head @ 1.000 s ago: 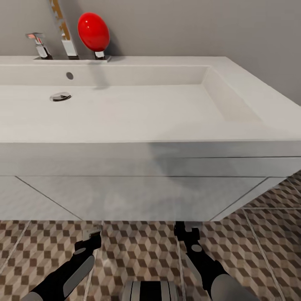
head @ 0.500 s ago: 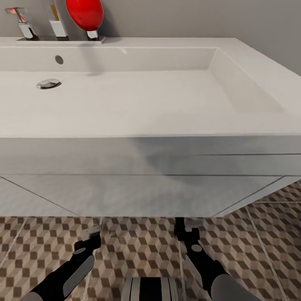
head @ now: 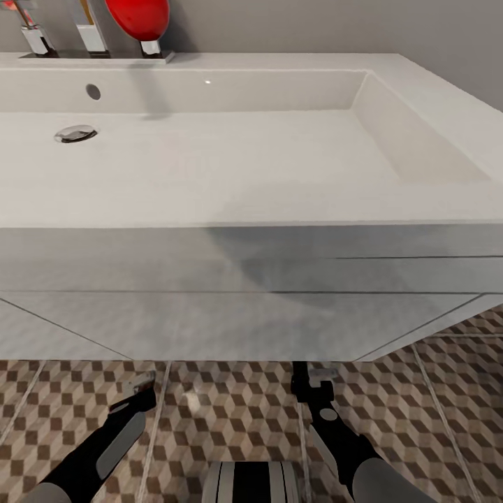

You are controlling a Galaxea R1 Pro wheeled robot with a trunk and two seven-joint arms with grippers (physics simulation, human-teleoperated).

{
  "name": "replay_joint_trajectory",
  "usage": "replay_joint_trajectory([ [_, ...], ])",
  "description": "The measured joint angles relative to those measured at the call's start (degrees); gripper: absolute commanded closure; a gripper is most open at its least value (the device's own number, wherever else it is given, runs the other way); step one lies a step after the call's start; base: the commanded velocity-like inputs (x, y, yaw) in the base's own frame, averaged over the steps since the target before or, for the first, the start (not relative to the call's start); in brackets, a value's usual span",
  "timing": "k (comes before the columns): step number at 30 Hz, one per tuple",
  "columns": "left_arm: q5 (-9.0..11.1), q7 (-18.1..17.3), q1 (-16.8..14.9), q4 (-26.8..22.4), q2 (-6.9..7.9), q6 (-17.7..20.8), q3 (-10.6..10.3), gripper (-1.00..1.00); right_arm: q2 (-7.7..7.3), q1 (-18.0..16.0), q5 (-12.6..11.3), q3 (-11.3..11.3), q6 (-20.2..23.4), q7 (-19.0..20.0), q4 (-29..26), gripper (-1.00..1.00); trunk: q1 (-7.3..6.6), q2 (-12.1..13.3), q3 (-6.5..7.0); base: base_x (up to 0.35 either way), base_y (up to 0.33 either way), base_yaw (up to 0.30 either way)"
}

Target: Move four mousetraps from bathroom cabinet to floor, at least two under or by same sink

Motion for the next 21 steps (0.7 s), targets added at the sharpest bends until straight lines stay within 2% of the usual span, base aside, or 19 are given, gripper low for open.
replay_joint_trajectory([
  [7,-0.37,0.00,0.00,-0.11,-0.33,1.42,0.53,1.00,0.00,0.00,-0.01,0.28,0.00,0.00,0.00,1.00,0.00,0.00,0.00,0.000,0.000,0.000],
  [12,-0.61,-0.01,0.00,-4.50,-0.07,9.49,0.59,1.00,0.00,0.00,-0.01,0.35,0.00,0.00,0.00,1.00,0.00,0.00,0.00,0.000,0.000,0.000],
  [15,-0.71,0.02,0.00,-5.67,-0.19,12.85,0.61,1.00,0.00,0.00,-0.01,0.39,0.00,0.00,0.01,1.00,0.00,0.00,0.00,0.000,0.000,0.000],
  [21,-0.95,-0.04,-0.33,-6.33,-0.36,14.98,0.55,1.00,0.00,0.00,0.05,0.41,0.00,0.00,0.00,1.00,0.00,0.00,0.00,0.000,0.000,0.000],
])
